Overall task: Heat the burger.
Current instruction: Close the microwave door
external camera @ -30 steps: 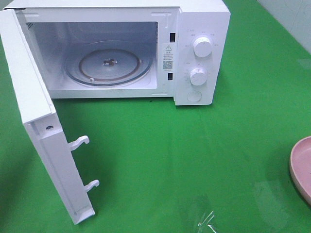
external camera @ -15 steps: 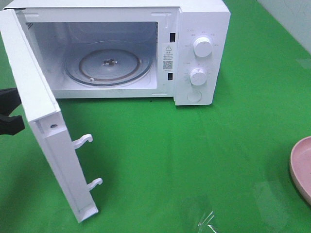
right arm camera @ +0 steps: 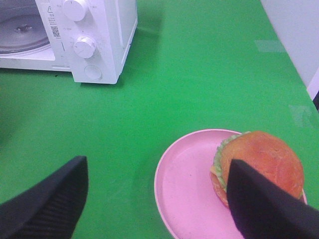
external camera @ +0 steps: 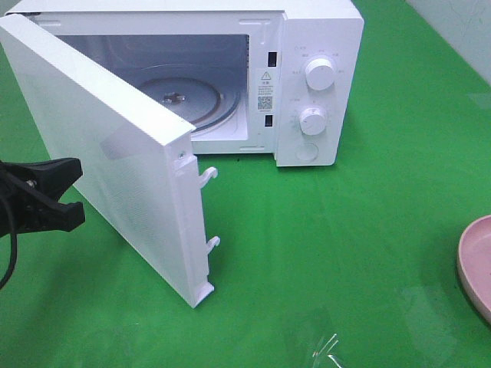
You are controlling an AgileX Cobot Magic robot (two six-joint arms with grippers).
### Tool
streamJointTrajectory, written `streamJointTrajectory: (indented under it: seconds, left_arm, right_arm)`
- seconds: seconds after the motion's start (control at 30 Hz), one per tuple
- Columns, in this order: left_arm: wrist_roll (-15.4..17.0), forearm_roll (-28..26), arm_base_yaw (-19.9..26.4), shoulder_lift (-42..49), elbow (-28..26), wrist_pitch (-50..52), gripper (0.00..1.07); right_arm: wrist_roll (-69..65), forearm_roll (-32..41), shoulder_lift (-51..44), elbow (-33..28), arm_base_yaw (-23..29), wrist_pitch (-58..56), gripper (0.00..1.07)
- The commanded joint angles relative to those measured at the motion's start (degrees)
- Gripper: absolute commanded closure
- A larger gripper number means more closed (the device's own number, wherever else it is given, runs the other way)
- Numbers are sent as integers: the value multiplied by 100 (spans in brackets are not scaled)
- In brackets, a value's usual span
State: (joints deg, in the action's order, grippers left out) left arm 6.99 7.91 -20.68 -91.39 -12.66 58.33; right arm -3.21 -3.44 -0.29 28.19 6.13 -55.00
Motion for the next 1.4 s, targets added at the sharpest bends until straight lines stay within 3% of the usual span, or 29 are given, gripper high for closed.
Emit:
streamJointTrajectory:
  seconds: [0.03,0.17,0.9,1.27,1.4]
  left_arm:
    - [-155,-395,-172,-92,-80,149,107]
    - [-178,-458,-510,-298,-407,120,107]
    - [-195,-619,-785,-1031,-2338,-1140,107]
    - [-218,-728,-1203,-1524,-3329,-1707,107]
    - [-218,-1020,-1358,-1765,-3724,-1828,107]
  right_arm:
    - [40,0,-149,-11,-29,6,31]
    - [40,0,-149,-11,-29,6,31]
    - [40,0,-149,-11,-29,6,31]
    - [40,0,-149,-11,-29,6,31]
    - [40,0,-149,-11,-29,6,31]
